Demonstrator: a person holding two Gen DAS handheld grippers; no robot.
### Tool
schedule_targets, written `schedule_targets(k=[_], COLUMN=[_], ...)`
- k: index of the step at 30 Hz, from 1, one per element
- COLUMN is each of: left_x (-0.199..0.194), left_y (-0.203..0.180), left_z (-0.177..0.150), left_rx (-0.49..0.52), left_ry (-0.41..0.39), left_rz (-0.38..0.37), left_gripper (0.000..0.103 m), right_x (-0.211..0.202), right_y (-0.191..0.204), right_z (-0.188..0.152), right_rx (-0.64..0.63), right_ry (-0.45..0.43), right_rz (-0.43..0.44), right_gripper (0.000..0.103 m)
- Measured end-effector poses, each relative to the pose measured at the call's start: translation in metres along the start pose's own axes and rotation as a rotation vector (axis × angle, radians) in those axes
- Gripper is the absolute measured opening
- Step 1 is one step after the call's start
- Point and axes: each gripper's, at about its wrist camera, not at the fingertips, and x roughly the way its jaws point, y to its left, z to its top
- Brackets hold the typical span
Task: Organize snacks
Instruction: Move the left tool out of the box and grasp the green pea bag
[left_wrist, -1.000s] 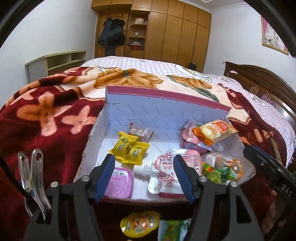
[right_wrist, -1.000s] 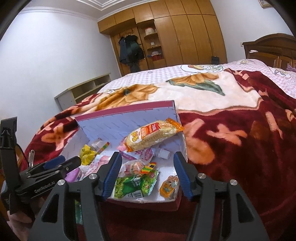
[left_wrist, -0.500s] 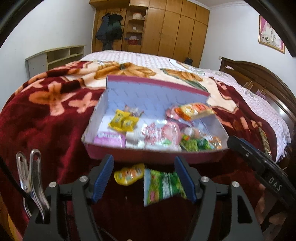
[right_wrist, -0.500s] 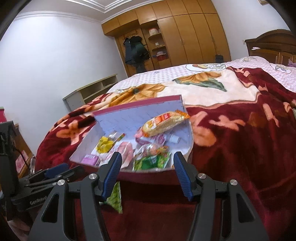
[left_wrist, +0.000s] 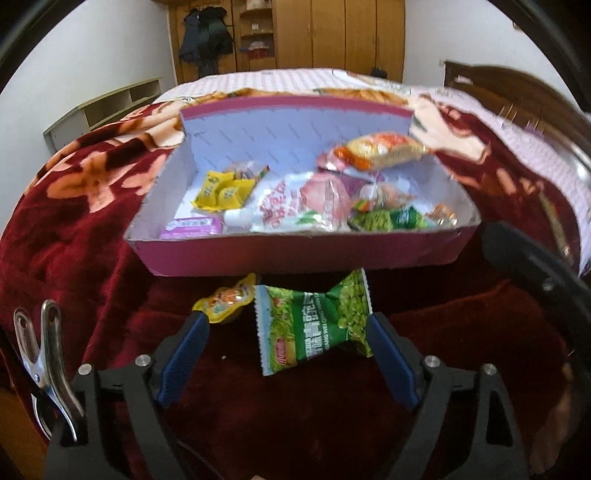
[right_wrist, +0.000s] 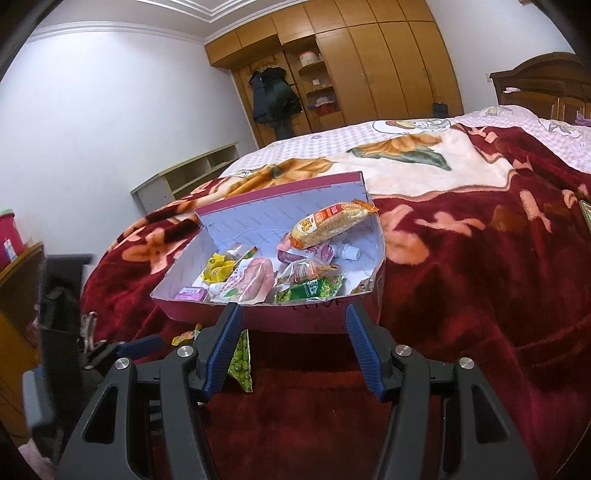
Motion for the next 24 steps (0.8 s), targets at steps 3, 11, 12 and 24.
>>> schedule_targets(k=[3,11,12,24], left_x=[0.014,0.036,0.038,0.031], left_y=[-0.008,-0.012,-0.011,-0.011], left_z=[0.001,0.008,0.008,0.006], left_rx=[0.027,0.001,-0.007,-0.004], left_ry=[0.026,0.078,0.087,0.074], left_rz=[0.027,0.032,0.029,-0.021], left_gripper=[0.092,0.092,0.092,0.062], right_x=[0.001,0.001,0.001,0.002], right_y=[-0.002,-0.008,-0.010,-0.015], right_z=[0.000,-0.002,-0.002,-0.002], right_rx=[0.006,0.027,0.033,0.046], right_ry=[0.000,-0.004,-0.005,-0.006], right_rz=[0.006,0.011,0.010,0.017], right_gripper=[0.060,0.060,0.060,0.060])
